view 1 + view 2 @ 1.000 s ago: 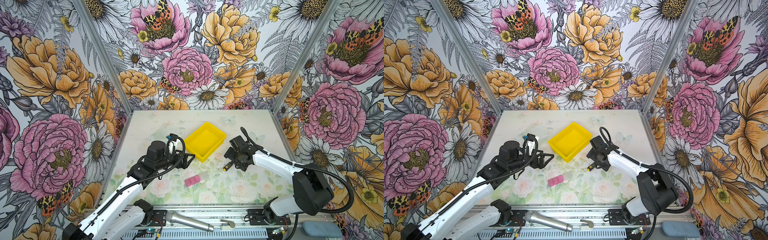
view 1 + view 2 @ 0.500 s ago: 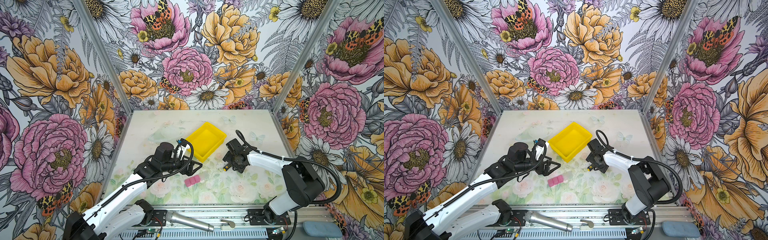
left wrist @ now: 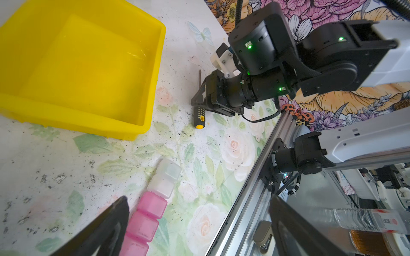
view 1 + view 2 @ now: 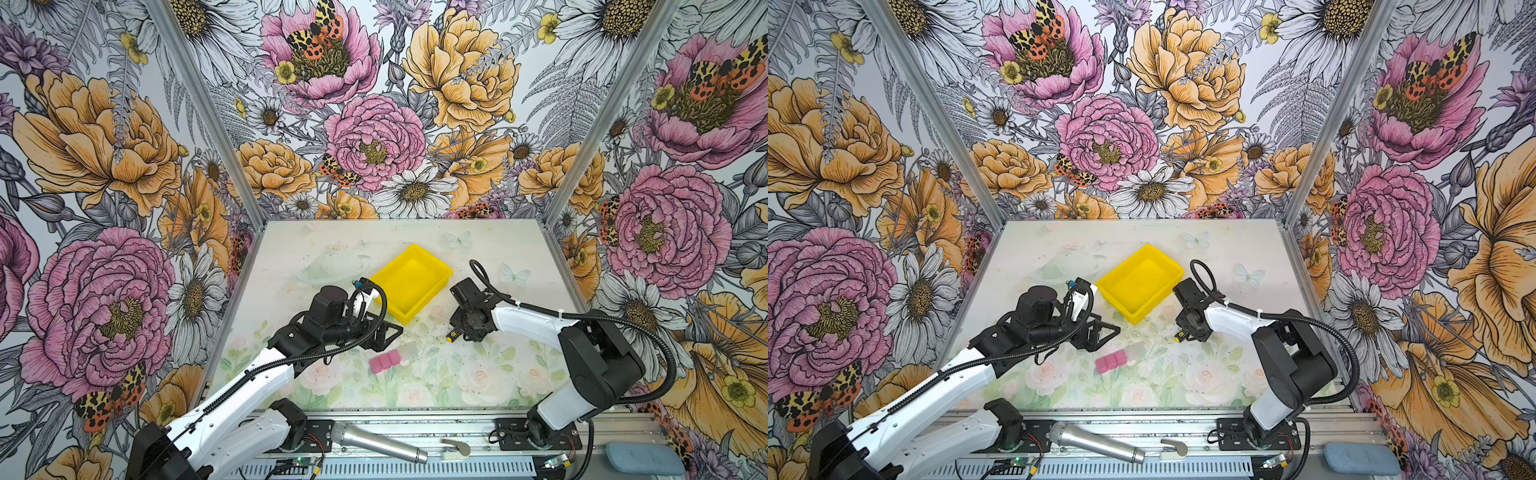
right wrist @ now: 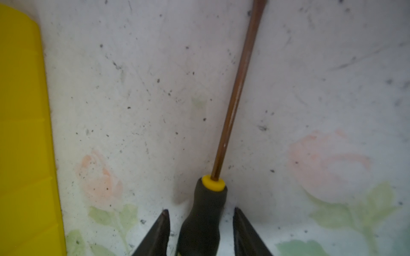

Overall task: Put the screwdriver in the bin
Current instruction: Pick up the screwdriver from the center of the table.

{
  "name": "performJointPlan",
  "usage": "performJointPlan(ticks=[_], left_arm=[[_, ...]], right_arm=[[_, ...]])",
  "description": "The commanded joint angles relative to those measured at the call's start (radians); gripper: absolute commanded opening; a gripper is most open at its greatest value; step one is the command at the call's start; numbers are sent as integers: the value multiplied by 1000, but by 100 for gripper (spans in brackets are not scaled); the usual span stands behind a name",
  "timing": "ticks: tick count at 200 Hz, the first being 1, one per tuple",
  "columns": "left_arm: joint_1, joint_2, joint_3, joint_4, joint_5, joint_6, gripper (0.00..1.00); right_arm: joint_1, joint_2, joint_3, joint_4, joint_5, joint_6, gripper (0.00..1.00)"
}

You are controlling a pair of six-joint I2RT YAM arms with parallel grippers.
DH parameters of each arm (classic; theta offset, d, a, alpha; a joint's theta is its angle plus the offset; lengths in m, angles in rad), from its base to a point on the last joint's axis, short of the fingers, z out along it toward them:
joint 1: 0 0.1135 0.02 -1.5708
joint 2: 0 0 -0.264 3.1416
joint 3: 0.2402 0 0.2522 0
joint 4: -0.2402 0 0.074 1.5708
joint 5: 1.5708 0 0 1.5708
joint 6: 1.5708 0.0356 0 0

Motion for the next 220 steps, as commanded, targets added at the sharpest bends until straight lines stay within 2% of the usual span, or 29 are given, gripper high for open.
performJointPlan(ticks=[1, 61, 110, 177, 220], left_arm=[[-10, -15, -15, 2, -53, 26, 99], [-9, -28, -16, 2, -103, 34, 99], [-17, -30, -18, 3, -107, 34, 99], [-32, -37, -14, -3, -151, 42, 99], [-33, -61, -14, -4, -191, 34, 99]], right_arm=[[9, 18, -36, -1, 12, 4, 41], [8, -35, -88, 1, 48, 20, 21], [10, -108, -100, 1, 77, -15, 0], [29, -235, -37, -13, 91, -115, 0], [65, -264, 122, -81, 87, -178, 0]])
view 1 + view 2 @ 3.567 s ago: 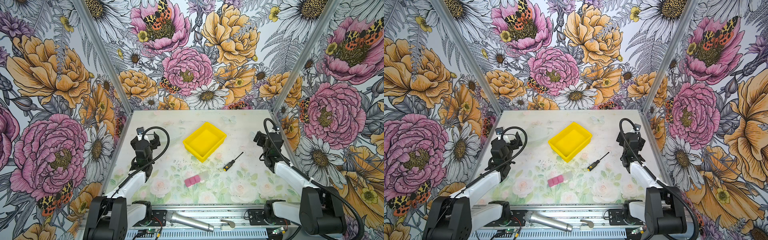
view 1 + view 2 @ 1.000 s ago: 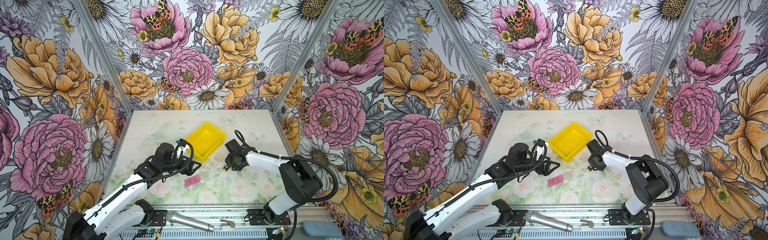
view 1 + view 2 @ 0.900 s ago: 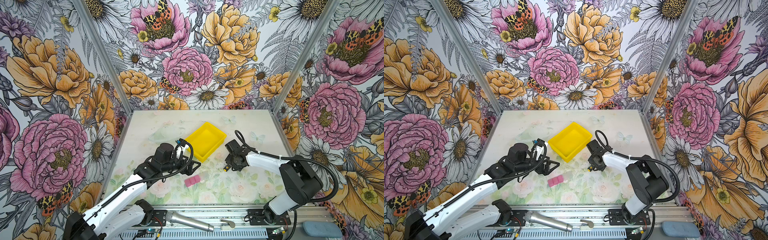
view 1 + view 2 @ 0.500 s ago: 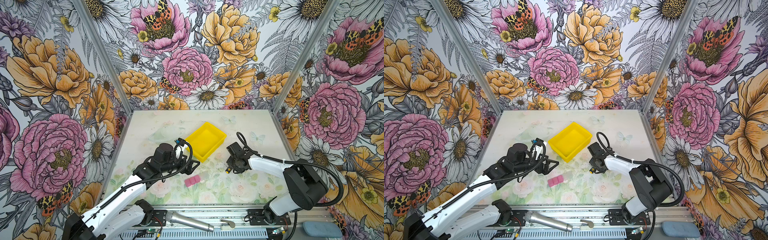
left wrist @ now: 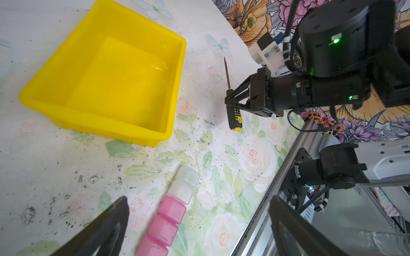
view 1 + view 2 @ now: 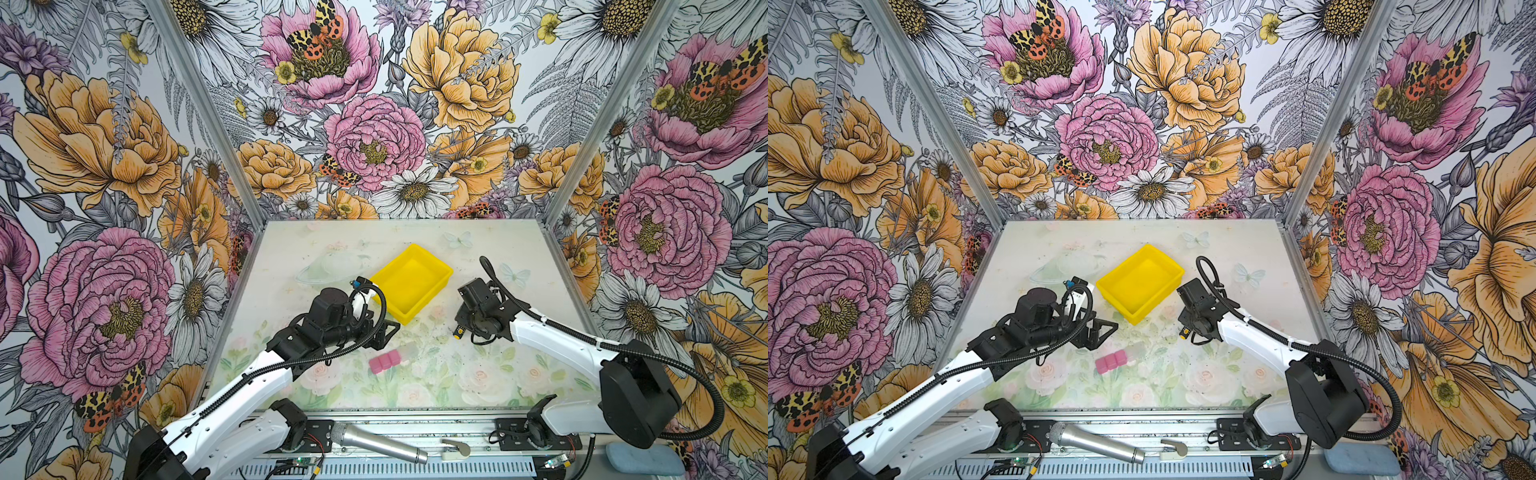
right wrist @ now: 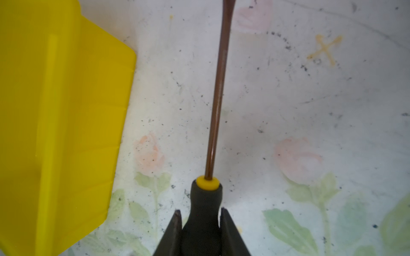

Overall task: Put the screwdriver in the bin
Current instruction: Pick up the screwdriver from the center of the table, then place the screwdriver into the bin.

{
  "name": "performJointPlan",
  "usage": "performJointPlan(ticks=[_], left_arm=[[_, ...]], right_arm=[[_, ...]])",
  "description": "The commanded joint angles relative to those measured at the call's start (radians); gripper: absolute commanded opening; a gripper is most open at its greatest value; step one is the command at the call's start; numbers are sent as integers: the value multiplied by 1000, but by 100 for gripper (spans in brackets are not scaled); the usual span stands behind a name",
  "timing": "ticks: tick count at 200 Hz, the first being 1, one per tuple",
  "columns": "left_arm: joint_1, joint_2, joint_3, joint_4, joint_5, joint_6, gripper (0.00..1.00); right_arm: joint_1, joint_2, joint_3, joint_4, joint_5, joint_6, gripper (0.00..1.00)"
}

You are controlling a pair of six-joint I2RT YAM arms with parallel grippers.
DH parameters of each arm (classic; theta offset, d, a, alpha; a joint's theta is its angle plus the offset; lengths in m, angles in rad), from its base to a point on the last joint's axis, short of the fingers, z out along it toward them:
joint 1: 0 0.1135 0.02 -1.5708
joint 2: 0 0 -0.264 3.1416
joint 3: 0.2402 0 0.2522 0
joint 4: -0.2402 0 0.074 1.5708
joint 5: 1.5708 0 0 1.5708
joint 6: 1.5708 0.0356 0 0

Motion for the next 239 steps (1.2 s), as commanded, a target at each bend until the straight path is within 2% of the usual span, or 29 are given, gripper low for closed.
performJointPlan(ticks=[1, 59, 115, 175, 207, 239], left_arm=[[-6, -33, -12, -4, -52, 13, 99], [-5, -71, -29, -4, -177, -36, 99], [35, -108, -58, -12, -340, -137, 99], [56, -192, -93, -25, -416, -172, 99], [72, -217, -98, -18, -397, -152, 99], [71, -212, -104, 13, -313, -126, 99]], right_arm=[[17, -32, 116, -33, 15, -60, 0], [30, 50, 379, -48, -22, -91, 0], [53, 228, 580, -32, -64, -57, 0], [71, 437, 713, 27, -109, -9, 0], [71, 517, 750, 45, -115, -5, 0], [71, 579, 762, 66, -126, -1, 0]])
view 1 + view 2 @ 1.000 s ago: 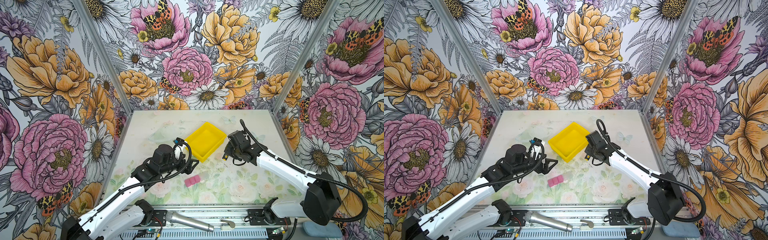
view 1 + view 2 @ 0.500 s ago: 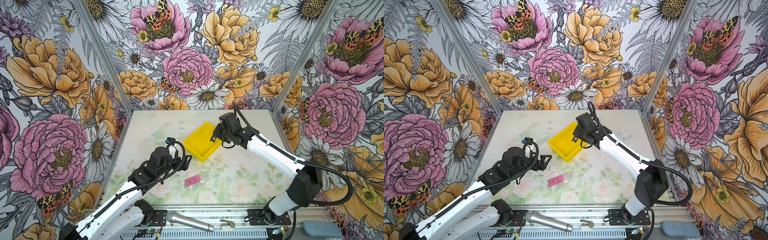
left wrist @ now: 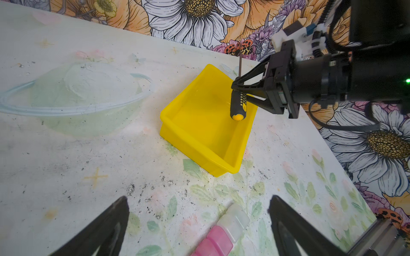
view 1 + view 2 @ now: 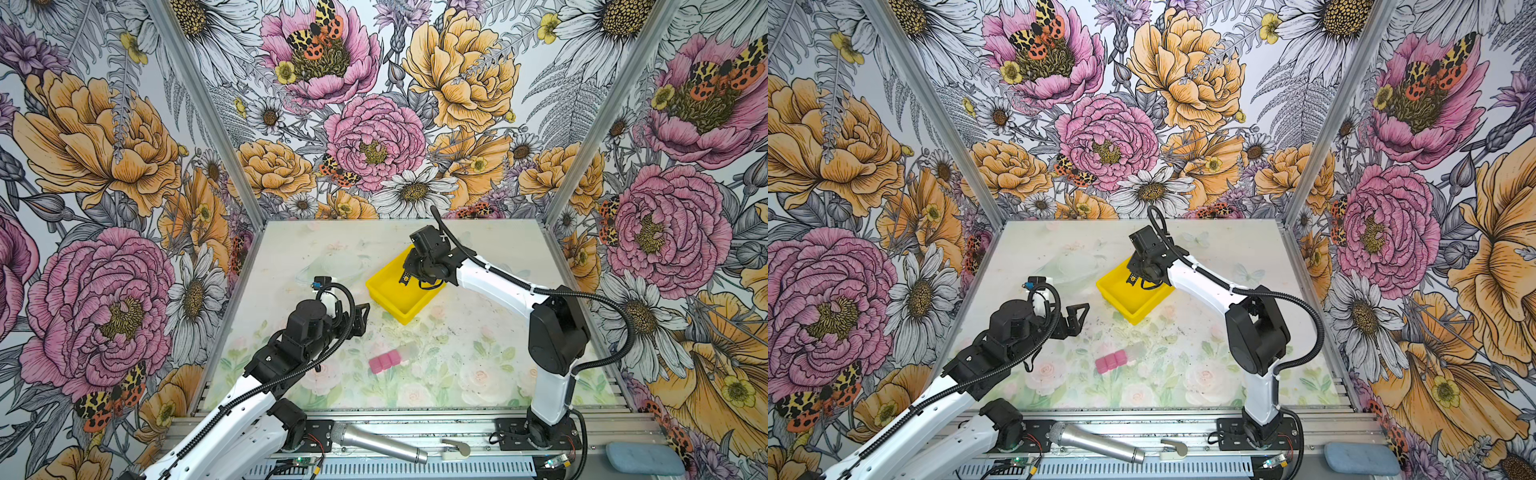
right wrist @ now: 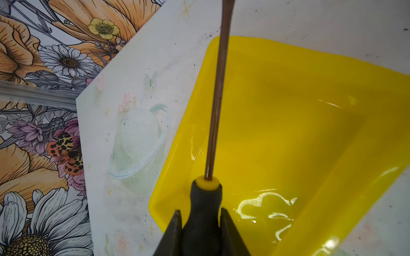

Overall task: Put the screwdriver in the bin
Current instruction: Place the screwdriver into the bin.

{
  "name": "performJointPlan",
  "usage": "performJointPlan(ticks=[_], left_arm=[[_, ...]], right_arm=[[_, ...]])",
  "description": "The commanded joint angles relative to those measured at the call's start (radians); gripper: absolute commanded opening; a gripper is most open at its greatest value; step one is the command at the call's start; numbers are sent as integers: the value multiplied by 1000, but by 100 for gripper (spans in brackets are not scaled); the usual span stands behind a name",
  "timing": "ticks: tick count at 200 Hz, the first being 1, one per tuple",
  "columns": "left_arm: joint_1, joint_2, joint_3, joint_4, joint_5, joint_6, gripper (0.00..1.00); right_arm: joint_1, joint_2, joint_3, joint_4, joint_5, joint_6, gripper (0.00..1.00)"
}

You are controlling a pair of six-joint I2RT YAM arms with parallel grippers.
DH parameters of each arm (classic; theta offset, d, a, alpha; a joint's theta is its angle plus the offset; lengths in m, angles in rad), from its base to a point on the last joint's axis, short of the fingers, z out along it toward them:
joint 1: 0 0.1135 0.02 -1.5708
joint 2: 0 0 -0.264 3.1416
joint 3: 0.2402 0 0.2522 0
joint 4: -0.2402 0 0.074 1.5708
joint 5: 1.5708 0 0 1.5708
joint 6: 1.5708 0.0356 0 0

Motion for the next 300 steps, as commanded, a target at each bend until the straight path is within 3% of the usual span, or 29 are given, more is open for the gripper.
performJointPlan(ticks=[1, 50, 124, 205, 300], left_arm=[[5, 0, -18, 27, 60, 17, 99], [0, 57, -23, 80, 164, 24, 99], [-18, 82, -28, 92, 156, 42, 99], [-17, 77, -34, 99, 127, 47, 99], [7, 36, -35, 99, 116, 46, 98]], right_arm=[[8, 33, 37, 44, -12, 14, 0], [6, 115, 68, 54, -37, 19, 0], [4, 215, 111, 53, -52, 33, 0], [5, 233, 112, 50, -46, 26, 22], [3, 131, 88, 43, -3, -6, 52]])
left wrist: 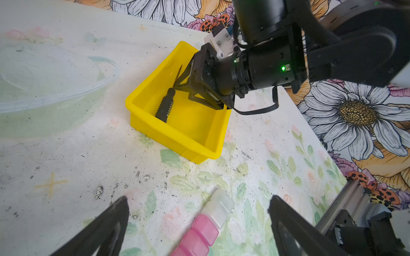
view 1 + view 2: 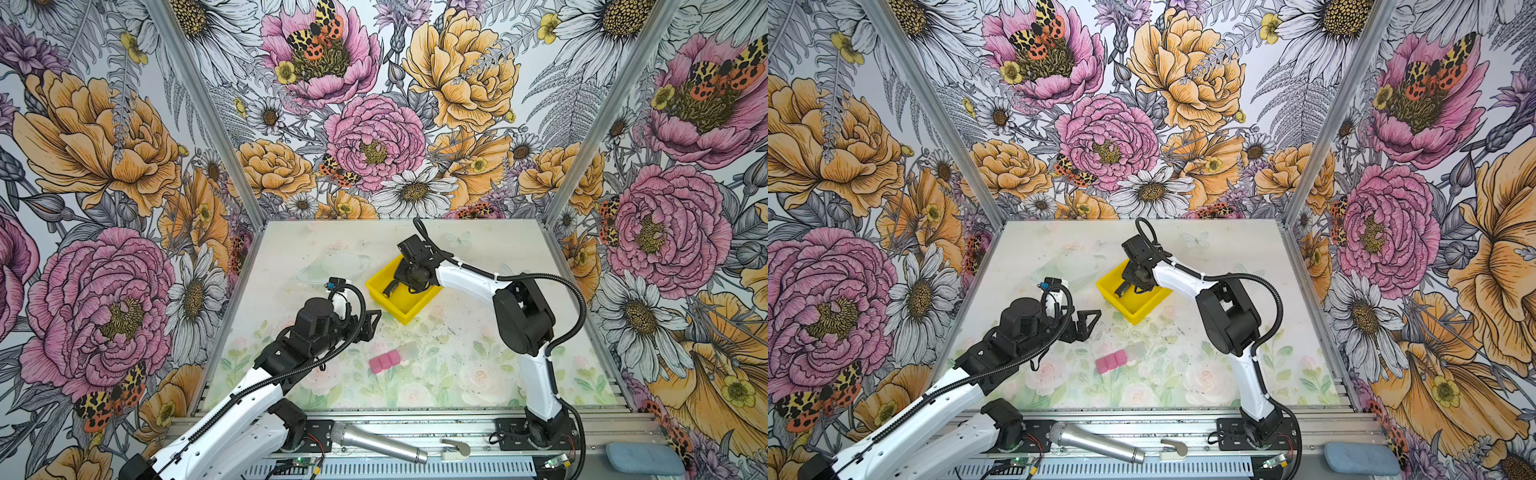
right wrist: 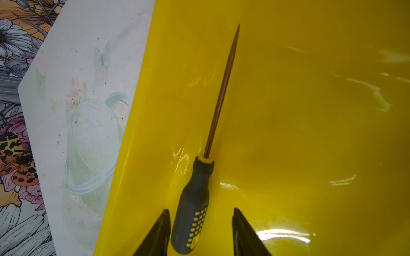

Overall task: Put the screwdriver in the bin
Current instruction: Place the screwdriver into the bin.

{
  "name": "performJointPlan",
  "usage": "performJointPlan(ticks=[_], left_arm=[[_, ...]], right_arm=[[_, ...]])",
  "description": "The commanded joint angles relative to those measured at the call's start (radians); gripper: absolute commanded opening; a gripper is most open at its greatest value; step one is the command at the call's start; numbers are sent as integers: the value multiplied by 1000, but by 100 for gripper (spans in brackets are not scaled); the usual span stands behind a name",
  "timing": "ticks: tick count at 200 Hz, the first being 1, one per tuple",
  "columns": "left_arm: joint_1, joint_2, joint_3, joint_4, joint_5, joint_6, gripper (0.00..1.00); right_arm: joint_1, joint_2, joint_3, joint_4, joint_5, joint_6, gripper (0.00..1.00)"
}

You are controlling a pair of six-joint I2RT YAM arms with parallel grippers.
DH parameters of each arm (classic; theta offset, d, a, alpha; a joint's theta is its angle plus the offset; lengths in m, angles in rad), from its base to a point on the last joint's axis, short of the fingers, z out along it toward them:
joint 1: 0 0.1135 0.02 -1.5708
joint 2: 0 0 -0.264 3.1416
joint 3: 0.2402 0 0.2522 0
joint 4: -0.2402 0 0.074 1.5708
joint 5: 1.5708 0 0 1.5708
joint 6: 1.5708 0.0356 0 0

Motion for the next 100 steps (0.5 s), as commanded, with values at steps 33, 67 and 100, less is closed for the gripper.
performJointPlan(ticks=[33, 67, 100], left_arm=[[61, -29, 11, 3, -41, 14, 99], [180, 9, 61, -89, -181, -21, 99], [334, 22, 62, -88, -216, -25, 99]], right_arm=[[6, -145, -4, 4, 72, -52, 61], [5, -254, -62, -2, 131, -119, 68], [-6, -379, -146, -15, 218, -228, 73]])
